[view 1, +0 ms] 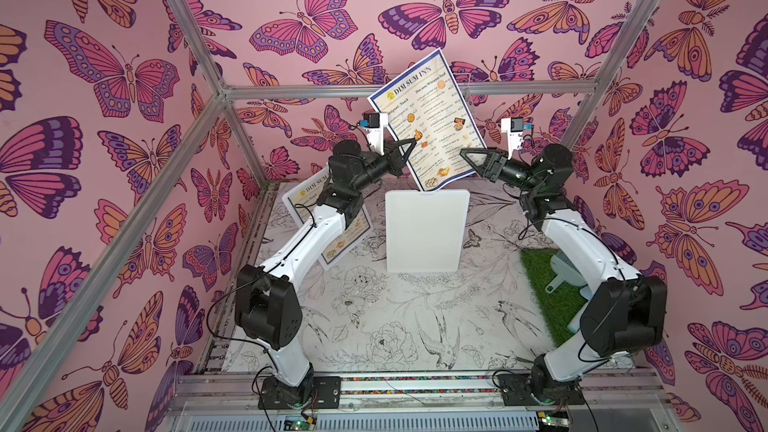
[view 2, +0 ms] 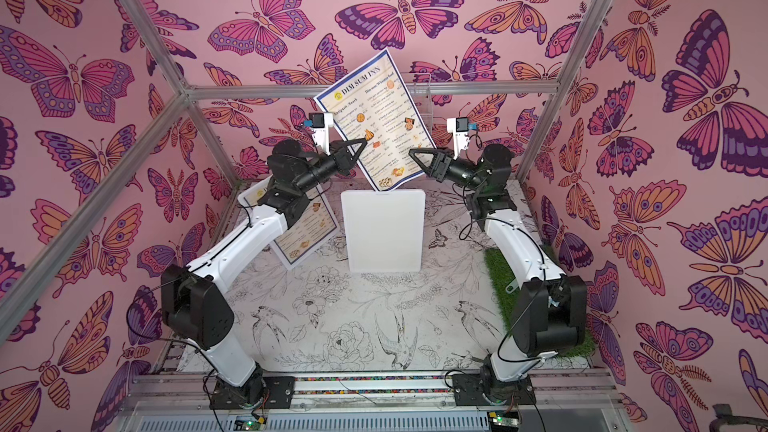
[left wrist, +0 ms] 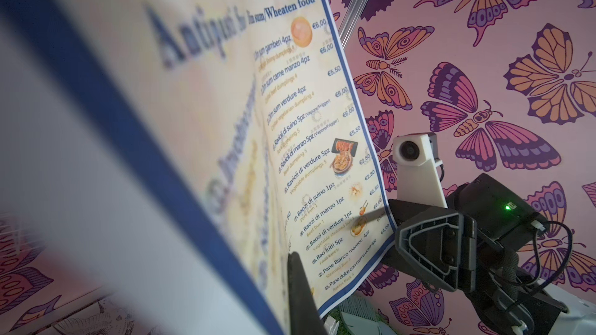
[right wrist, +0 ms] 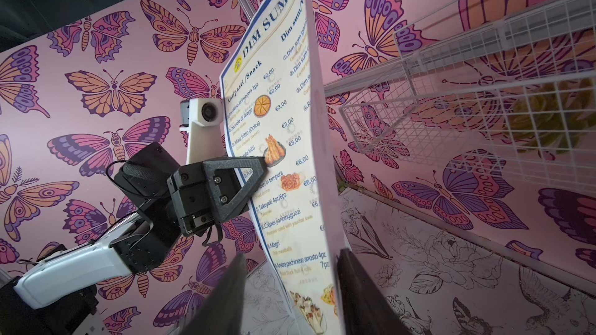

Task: Insert the menus into the narrow rack
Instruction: Insert the menu into the narrow rack.

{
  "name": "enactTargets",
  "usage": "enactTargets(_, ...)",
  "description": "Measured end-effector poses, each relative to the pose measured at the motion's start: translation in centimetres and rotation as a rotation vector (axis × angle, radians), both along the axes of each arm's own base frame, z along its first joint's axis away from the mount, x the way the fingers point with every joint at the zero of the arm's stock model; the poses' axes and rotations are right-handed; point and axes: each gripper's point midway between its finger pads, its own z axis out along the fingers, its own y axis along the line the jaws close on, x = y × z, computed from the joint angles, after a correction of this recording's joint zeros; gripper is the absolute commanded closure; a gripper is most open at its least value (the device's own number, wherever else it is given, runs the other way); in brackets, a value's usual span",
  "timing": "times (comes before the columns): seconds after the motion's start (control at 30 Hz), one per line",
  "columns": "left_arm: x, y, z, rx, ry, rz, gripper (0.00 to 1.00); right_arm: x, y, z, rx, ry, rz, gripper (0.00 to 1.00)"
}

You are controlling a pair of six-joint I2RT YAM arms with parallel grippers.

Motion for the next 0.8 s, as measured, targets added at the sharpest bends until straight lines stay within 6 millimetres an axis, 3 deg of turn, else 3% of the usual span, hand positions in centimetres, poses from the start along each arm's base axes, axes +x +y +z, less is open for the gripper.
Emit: enactTargets(0.8,0.4,1.9,-0.2,0.005,0.000,0.041,0.98,0.1,1.1,-0.2,-0.001,0.003,0.024,0.49)
